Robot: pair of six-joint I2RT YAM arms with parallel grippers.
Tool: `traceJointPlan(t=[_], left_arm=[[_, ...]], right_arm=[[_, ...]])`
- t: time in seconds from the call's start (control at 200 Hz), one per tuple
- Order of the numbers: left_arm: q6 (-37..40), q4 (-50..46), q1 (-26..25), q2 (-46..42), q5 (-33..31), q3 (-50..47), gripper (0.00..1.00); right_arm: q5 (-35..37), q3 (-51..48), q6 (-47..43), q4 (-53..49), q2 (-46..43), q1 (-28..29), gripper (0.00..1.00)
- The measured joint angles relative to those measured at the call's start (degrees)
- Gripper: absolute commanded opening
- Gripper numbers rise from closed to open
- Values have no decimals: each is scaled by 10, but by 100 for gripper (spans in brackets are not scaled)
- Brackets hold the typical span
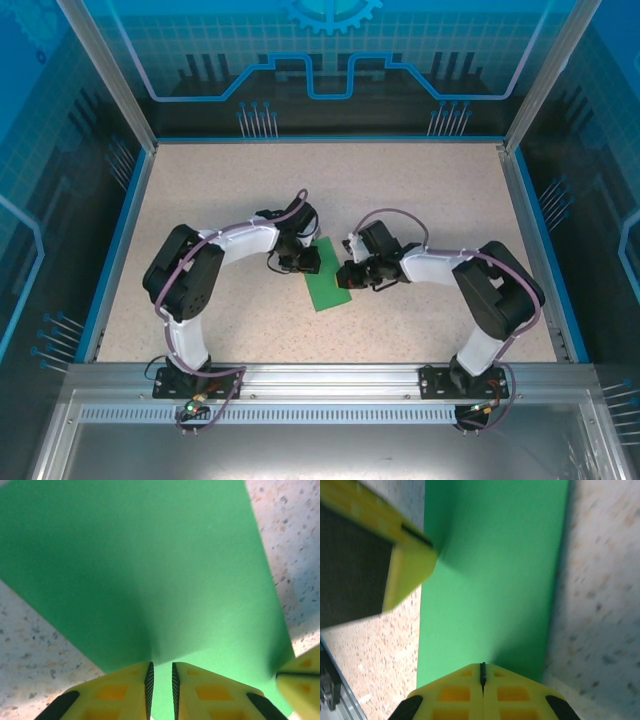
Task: Fold a paper plane with a square sheet of paper (pick it up from the middle)
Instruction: Fold the square sheet of paper in half at the center of the table, then rotate the paper at the center of the table.
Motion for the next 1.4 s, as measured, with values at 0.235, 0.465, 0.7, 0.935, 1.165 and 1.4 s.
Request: traceJointPlan(t=[0.235,0.465,0.7,0.935,1.165,1.4], left_arm=[[9,-18,0,9,0,31,28],[-34,-33,0,-25,0,14,48],[-125,-7,0,-140,4,-94,58],[-197,41,-7,-208,16,-195,59],[-233,89,-12,-236,35,-245,61],[-250,122,-12,-247,37,-273,62]], right_arm=[[39,-47,2,-24,-52,13,8],[54,-67,4,-34,-79,13,11],[52,-68,8,-32,-78,21,12],[47,-69,23,-15,-57,45,11],[45,-68,40,0,-46,61,12],[55,-66,36,-25,-67,66,17]])
